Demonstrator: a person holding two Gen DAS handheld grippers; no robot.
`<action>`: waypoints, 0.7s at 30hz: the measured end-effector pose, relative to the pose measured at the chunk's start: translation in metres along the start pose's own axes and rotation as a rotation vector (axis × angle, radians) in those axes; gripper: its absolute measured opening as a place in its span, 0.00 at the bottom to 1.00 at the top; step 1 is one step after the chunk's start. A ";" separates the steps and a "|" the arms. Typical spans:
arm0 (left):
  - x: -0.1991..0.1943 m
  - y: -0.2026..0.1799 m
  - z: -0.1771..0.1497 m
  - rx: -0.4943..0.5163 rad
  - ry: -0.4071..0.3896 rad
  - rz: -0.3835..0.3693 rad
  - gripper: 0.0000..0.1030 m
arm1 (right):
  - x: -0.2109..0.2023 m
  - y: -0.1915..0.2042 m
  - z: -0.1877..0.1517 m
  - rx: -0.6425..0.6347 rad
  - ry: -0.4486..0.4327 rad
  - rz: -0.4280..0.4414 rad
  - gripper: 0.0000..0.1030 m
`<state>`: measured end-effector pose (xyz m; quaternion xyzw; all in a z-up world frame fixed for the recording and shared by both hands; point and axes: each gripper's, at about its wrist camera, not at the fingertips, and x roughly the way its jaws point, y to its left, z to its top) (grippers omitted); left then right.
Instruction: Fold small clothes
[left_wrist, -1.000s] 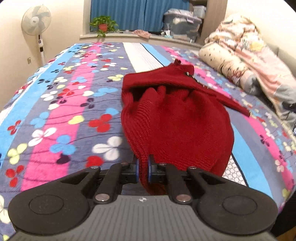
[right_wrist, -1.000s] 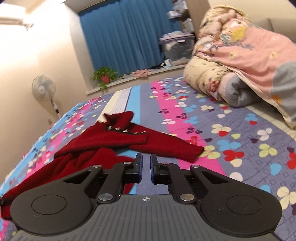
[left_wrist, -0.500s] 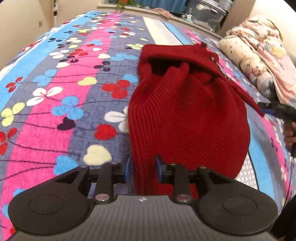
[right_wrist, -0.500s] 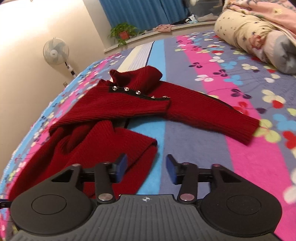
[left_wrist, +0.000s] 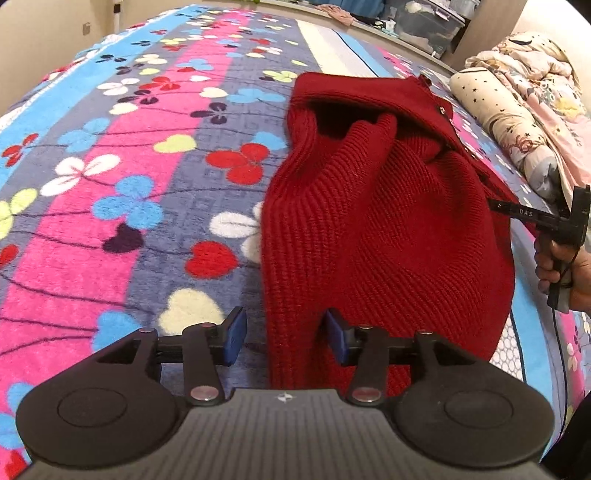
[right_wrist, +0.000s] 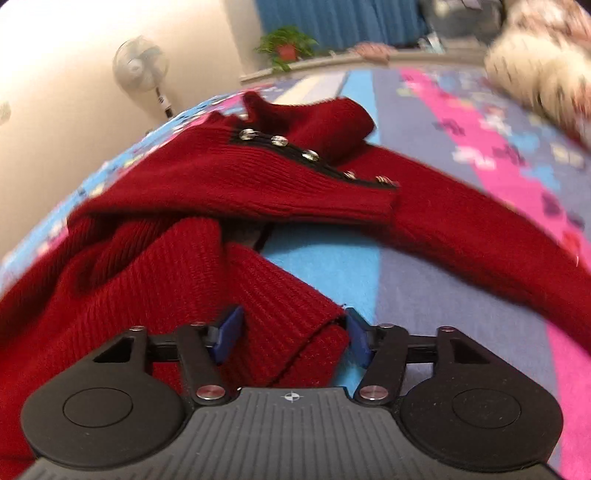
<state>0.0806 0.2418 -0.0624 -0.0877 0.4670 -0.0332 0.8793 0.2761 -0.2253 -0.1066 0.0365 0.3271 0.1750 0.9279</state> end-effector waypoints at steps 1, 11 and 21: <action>0.003 -0.003 0.000 0.012 0.003 0.007 0.49 | -0.003 0.001 0.001 0.002 0.000 0.011 0.36; -0.021 -0.034 -0.005 0.082 -0.086 -0.041 0.11 | -0.164 0.018 0.034 0.026 -0.234 -0.066 0.20; -0.070 -0.039 -0.043 0.199 -0.093 -0.170 0.11 | -0.301 -0.001 -0.048 0.030 -0.144 -0.220 0.11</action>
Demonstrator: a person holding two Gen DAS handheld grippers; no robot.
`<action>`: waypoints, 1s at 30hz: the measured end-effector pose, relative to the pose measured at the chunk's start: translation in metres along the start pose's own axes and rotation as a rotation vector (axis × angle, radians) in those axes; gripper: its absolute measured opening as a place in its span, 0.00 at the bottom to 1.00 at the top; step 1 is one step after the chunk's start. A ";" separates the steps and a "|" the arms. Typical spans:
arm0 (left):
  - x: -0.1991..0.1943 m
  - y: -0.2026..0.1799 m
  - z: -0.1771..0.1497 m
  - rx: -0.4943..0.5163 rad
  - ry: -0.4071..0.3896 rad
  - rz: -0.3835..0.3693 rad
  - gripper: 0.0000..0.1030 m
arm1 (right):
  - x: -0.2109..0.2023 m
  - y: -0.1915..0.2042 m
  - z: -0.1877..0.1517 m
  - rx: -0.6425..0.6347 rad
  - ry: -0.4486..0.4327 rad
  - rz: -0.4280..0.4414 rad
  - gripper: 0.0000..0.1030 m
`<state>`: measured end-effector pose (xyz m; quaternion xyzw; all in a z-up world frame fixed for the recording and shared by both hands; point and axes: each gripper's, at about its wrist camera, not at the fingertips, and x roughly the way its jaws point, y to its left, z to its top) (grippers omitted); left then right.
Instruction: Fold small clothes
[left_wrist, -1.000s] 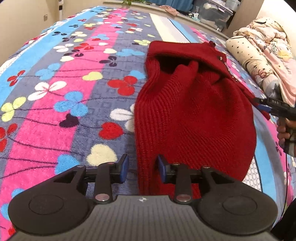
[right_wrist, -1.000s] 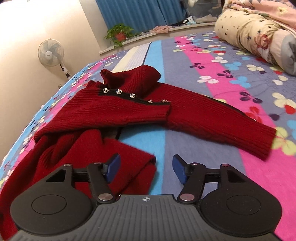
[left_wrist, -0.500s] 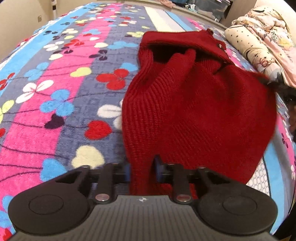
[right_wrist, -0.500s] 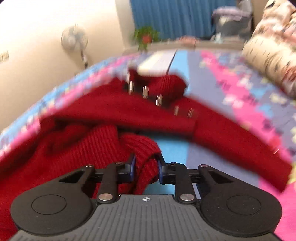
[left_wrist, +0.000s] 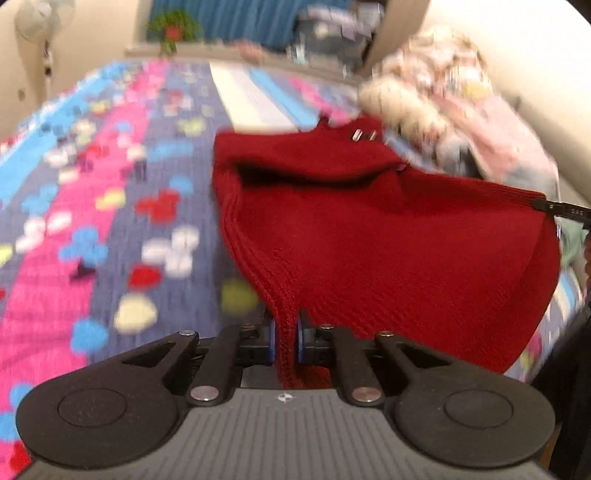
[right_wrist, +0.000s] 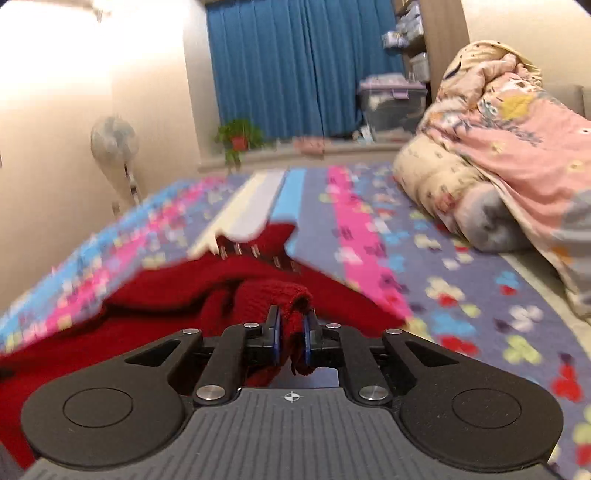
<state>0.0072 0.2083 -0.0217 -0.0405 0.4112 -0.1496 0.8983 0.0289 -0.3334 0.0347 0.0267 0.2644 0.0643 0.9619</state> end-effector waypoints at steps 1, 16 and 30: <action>0.006 0.002 -0.005 0.006 0.050 0.006 0.11 | 0.004 0.000 -0.013 -0.018 0.078 0.007 0.11; 0.039 0.006 0.022 -0.018 0.071 0.069 0.27 | 0.088 -0.008 -0.038 -0.074 0.305 0.040 0.37; 0.080 -0.005 0.032 0.022 0.133 0.116 0.27 | 0.101 -0.012 -0.043 -0.056 0.328 0.124 0.13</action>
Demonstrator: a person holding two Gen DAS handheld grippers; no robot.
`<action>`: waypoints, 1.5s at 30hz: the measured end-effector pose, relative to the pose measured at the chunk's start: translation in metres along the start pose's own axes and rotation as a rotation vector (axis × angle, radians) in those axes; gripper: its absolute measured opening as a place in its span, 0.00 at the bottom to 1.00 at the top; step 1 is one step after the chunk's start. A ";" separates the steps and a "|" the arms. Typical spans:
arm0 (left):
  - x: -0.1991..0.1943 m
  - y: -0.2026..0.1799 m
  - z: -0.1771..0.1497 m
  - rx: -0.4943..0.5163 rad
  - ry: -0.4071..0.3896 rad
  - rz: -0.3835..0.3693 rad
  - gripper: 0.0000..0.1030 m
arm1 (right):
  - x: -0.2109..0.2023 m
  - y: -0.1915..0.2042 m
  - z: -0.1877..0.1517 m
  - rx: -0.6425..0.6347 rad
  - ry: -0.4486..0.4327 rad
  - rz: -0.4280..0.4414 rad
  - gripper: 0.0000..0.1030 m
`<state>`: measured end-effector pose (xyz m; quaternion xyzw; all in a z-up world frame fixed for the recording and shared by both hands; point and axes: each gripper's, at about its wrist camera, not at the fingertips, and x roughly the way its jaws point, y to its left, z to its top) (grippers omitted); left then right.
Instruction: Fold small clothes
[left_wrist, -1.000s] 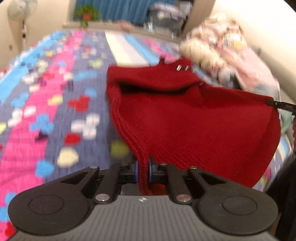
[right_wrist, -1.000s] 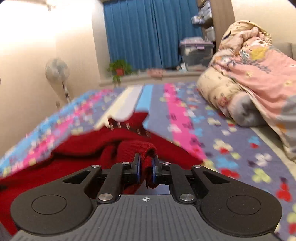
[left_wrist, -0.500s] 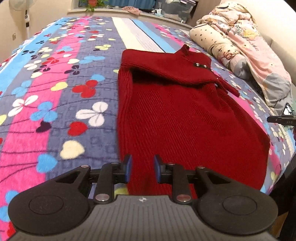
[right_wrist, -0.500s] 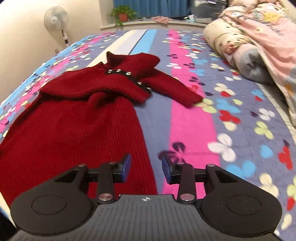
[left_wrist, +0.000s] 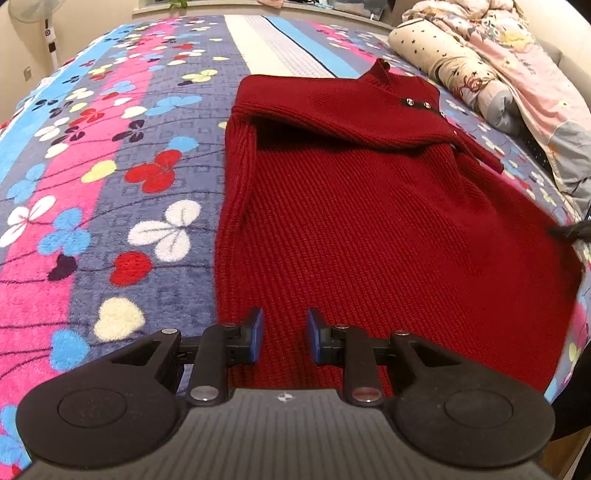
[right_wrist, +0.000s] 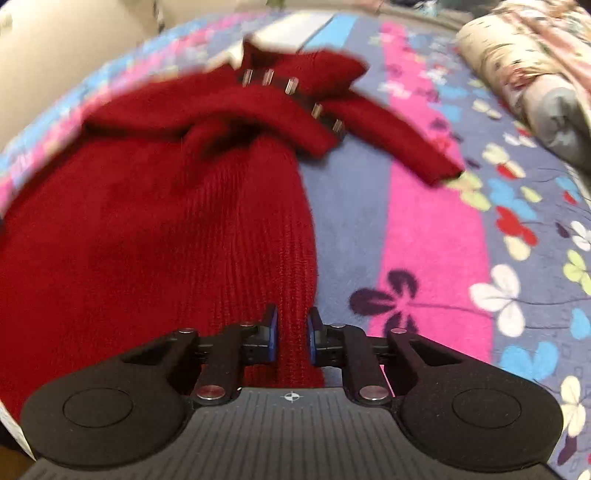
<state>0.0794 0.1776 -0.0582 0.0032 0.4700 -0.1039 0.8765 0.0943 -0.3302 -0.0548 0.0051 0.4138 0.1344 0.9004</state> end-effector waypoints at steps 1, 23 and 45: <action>0.000 -0.002 0.000 0.007 0.001 0.000 0.27 | -0.017 -0.007 -0.001 0.031 -0.048 0.018 0.13; -0.015 -0.020 0.013 0.022 -0.213 0.189 0.32 | 0.014 0.007 -0.025 -0.128 0.081 -0.139 0.38; 0.100 -0.233 0.135 0.203 -0.289 0.162 0.58 | 0.008 -0.006 0.014 0.036 0.029 -0.111 0.46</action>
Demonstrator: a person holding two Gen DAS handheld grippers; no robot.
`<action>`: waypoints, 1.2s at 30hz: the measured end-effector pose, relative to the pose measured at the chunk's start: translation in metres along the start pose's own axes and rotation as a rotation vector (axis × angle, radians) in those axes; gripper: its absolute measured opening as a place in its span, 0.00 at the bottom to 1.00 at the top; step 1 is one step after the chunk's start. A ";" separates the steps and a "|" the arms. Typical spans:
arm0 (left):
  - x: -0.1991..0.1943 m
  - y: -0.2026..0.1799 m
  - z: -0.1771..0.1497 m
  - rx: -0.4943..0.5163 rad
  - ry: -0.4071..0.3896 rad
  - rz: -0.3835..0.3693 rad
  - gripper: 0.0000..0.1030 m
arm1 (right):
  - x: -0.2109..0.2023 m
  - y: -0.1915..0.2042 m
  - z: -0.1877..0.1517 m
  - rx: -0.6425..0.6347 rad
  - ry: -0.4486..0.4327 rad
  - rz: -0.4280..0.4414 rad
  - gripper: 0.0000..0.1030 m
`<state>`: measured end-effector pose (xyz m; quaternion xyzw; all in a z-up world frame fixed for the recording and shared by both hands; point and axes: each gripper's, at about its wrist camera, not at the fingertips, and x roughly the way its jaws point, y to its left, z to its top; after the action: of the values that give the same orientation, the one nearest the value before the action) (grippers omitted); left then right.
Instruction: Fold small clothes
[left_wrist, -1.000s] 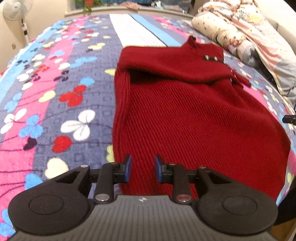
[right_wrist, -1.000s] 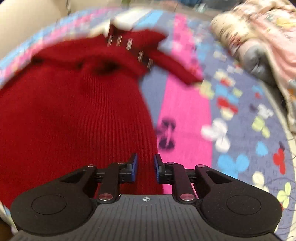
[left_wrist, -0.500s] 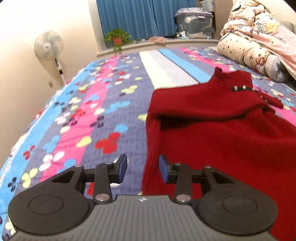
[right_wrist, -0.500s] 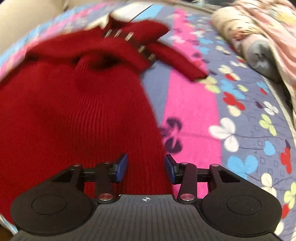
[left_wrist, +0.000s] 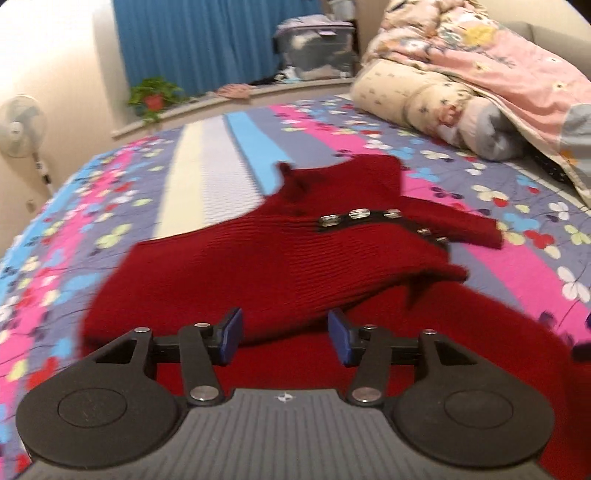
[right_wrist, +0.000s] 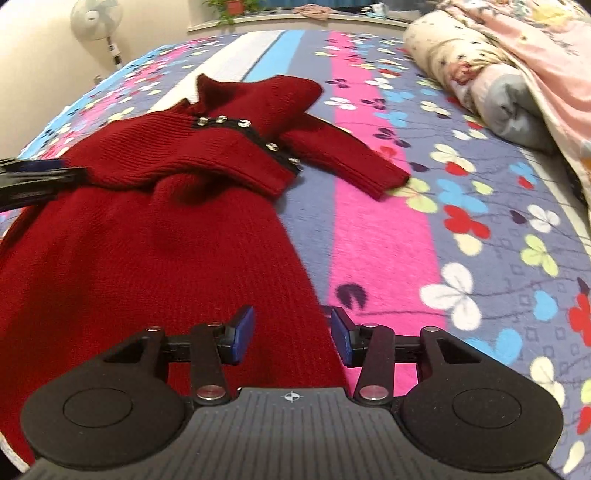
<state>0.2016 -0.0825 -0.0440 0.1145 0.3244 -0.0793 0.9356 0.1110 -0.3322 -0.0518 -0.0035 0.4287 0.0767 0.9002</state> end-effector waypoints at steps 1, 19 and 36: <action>0.009 -0.011 0.004 0.011 -0.002 -0.017 0.62 | -0.001 0.001 0.001 -0.002 0.000 0.005 0.46; 0.008 0.144 0.028 -0.227 -0.048 -0.084 0.04 | 0.027 0.005 0.022 -0.017 0.035 0.011 0.46; -0.096 0.392 -0.084 -0.683 -0.014 0.476 0.34 | 0.052 0.021 0.030 -0.021 0.061 -0.028 0.46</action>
<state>0.1644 0.3235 0.0156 -0.1310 0.2901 0.2504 0.9143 0.1636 -0.3024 -0.0723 -0.0213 0.4550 0.0682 0.8876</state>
